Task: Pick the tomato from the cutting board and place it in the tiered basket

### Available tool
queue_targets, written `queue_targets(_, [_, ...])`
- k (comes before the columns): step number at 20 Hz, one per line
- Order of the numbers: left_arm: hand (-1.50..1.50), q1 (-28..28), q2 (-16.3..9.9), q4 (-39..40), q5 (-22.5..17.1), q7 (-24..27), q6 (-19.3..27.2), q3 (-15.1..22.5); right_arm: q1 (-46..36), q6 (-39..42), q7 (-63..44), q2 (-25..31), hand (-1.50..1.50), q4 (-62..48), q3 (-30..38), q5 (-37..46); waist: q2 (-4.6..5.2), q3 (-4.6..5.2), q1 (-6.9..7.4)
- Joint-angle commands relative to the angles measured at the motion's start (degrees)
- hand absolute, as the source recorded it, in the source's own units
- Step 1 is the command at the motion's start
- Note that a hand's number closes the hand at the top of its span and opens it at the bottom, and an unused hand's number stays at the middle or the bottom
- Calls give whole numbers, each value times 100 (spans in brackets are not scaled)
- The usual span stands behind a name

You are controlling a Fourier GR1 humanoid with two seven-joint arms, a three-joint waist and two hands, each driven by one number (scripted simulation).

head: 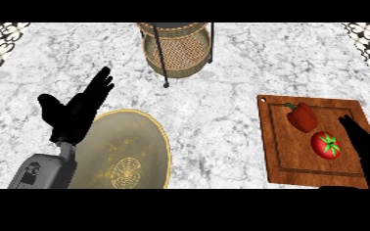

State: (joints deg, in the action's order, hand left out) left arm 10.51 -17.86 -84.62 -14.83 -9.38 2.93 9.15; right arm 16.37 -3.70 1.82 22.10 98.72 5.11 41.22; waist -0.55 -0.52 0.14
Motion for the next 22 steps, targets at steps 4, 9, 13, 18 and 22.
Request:
queue_targets(4, [0, -203, 518, 103, 42, 79, 25, 220, -611, 24, 239, -50, -150, -947, 246, -13, 60, 51, -8])
queue_targets(9, [0, -169, 771, 14, 313, -25, 386, 325, -309, -172, 370, -318, -150, -866, 83, 244, 55, 51, -36])
queue_targets(13, [0, 65, 470, -85, 106, -428, 150, 57, -1079, -194, 581, -303, -150, -1724, 248, 193, 61, 49, 1])
queue_targets(18, [0, -315, 288, -296, -12, -325, -79, 107, -893, -70, 1477, -203, 150, -2014, 213, -17, 54, 47, 10])
queue_targets(22, [0, -203, 656, -357, 240, -348, 284, 338, -1322, -161, 1395, -267, 150, -2053, 21, 378, 56, 49, 14])
